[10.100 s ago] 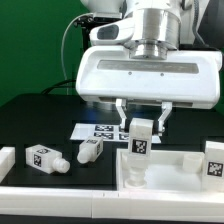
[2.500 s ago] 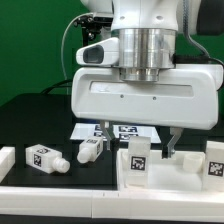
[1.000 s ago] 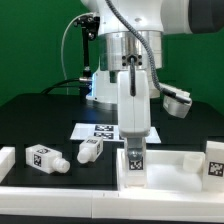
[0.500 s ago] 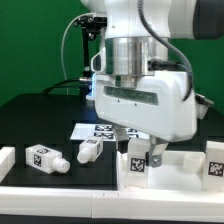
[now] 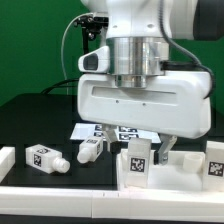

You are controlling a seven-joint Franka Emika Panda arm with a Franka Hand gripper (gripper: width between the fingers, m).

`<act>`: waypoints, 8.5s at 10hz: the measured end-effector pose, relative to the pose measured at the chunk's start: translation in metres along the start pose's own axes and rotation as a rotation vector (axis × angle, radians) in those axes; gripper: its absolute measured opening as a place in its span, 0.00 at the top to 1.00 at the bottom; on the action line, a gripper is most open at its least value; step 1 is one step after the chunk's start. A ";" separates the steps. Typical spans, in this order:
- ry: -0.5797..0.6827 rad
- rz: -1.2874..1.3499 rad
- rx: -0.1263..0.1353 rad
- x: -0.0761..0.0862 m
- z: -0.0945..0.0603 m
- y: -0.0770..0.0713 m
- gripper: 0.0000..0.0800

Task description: Assemble square table

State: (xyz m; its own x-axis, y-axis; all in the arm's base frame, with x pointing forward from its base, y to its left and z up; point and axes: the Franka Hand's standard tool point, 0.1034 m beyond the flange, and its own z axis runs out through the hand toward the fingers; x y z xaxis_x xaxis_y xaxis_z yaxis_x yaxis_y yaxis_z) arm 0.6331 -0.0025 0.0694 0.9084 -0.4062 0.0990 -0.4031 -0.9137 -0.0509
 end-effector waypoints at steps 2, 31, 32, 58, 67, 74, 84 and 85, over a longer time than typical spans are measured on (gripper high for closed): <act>-0.001 0.050 -0.002 0.000 0.001 0.001 0.33; 0.001 0.307 -0.028 0.005 0.002 -0.012 0.19; 0.000 0.248 -0.028 0.005 0.002 -0.011 0.19; -0.097 1.761 -0.038 0.005 -0.006 0.009 0.64; -0.116 1.602 -0.029 -0.023 -0.030 -0.012 0.19; -0.107 1.492 -0.010 -0.042 -0.034 -0.029 0.19; 0.002 1.396 0.021 -0.093 -0.010 -0.015 0.19; -0.001 1.395 0.018 -0.095 -0.008 -0.014 0.19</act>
Offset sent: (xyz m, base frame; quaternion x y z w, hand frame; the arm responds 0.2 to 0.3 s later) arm 0.0000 0.0000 0.0000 0.0000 0.0000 0.0000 1.0000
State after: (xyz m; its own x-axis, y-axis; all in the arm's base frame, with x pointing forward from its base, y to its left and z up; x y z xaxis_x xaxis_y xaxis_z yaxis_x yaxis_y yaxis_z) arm 0.5511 0.0488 0.0690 -0.2367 -0.9706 -0.0440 -0.9635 0.2403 -0.1182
